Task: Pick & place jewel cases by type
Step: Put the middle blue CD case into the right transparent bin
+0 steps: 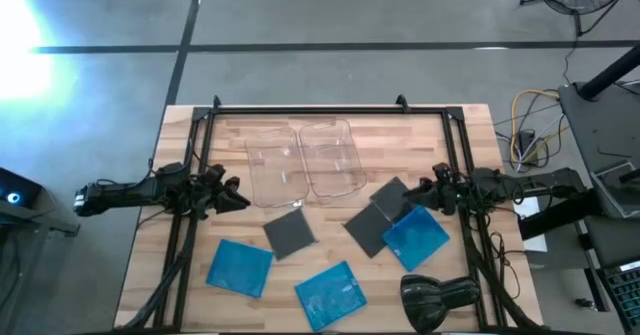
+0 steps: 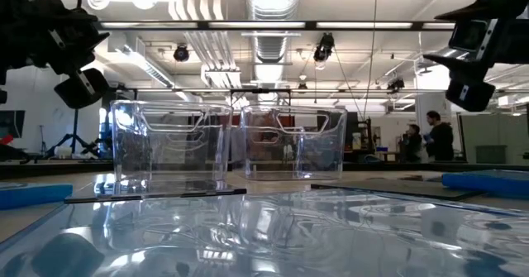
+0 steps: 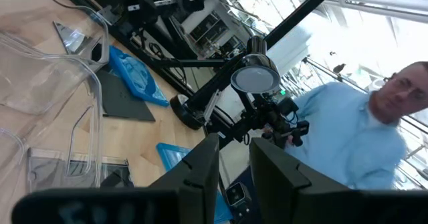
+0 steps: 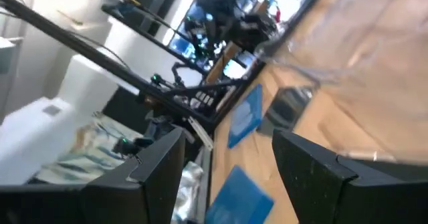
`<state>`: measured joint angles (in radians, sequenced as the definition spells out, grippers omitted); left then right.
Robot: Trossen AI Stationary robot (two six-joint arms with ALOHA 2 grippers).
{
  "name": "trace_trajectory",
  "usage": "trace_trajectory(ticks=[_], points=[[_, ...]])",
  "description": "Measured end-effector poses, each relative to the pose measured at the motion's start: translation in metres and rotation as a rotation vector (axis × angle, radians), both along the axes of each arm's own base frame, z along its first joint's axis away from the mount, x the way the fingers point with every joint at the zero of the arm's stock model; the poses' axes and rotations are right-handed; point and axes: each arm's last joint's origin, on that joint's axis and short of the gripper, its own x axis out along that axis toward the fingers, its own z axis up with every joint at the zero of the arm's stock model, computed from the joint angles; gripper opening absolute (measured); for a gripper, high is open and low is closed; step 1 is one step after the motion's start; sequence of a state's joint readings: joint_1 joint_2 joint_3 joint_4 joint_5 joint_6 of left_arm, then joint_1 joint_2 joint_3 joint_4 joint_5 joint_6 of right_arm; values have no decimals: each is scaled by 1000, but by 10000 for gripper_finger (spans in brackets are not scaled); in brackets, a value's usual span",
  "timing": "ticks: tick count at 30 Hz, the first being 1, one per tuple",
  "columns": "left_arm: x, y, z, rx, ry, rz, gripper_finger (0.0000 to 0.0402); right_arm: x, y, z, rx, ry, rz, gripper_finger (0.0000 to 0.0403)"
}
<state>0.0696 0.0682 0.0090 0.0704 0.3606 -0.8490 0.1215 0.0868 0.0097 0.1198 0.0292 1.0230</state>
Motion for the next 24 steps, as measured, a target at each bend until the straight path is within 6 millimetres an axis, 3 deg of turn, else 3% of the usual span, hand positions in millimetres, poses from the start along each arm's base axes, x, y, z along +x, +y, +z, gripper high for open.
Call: trace_trajectory(ticks=[6,12,19,22,24], points=[[0,0,0,0,0,-1,67,-1,0,9,279,-72,23,221],[0,0,0,7,-2,-1,67,0,-2,9,317,-70,-45,221],[1,4,-1,417,-79,139,67,5,-10,9,297,-101,-357,221],[1,7,-2,514,-72,241,67,9,-11,4,333,-59,-419,221],[1,10,3,481,-92,335,67,13,-10,8,329,-25,-413,221]])
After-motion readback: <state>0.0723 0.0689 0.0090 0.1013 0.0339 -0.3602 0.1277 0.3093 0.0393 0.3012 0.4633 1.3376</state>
